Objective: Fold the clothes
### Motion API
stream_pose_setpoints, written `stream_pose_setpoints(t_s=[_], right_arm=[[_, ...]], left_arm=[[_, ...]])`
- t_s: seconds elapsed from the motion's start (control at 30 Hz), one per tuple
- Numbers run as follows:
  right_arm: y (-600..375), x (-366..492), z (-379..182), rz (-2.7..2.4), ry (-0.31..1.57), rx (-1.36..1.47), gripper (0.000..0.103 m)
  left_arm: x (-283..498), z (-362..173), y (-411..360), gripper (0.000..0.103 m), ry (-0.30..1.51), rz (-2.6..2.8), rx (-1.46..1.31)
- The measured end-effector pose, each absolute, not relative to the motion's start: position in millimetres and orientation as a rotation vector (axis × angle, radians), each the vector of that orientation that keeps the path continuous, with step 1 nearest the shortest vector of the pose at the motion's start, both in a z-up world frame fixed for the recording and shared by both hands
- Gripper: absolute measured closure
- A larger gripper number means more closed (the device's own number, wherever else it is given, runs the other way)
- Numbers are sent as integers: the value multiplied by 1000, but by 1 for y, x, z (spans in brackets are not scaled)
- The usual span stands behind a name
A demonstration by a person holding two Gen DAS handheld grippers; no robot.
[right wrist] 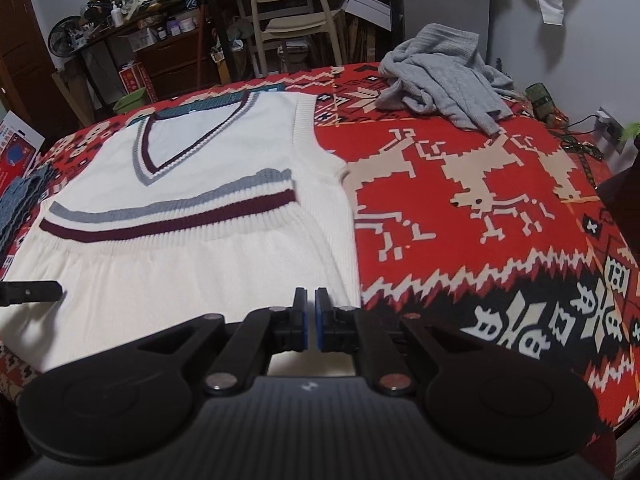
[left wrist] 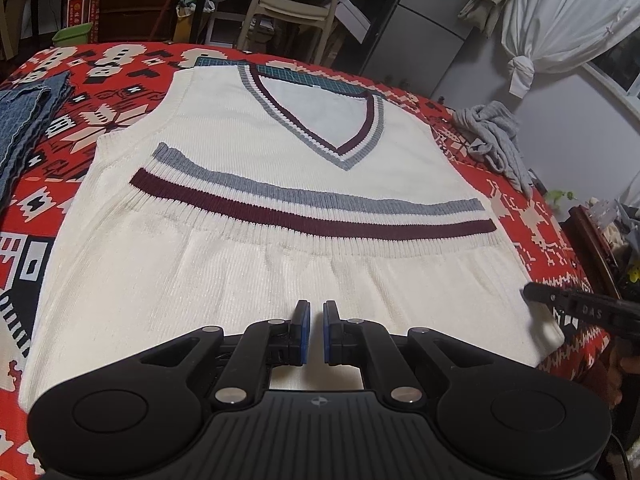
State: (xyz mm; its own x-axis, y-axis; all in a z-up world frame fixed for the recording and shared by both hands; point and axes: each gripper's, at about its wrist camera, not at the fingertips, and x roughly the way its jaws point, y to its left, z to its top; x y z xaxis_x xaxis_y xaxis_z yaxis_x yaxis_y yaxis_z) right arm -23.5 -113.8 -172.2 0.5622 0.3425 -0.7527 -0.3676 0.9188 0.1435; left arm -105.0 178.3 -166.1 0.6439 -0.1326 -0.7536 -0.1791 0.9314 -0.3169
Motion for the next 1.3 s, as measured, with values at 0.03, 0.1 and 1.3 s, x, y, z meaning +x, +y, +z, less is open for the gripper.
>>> stream_pose_setpoints(t_s=[0.03, 0.1, 1.3], right_arm=[[-111, -19, -172, 422, 873, -32, 99], [-102, -8, -171, 432, 859, -39, 99], [-41, -12, -177, 568, 854, -72, 98]], left_arm=[[-105, -166, 178, 98, 877, 28, -383], [-107, -165, 178, 98, 878, 30, -381], [-141, -153, 195, 98, 872, 76, -347]])
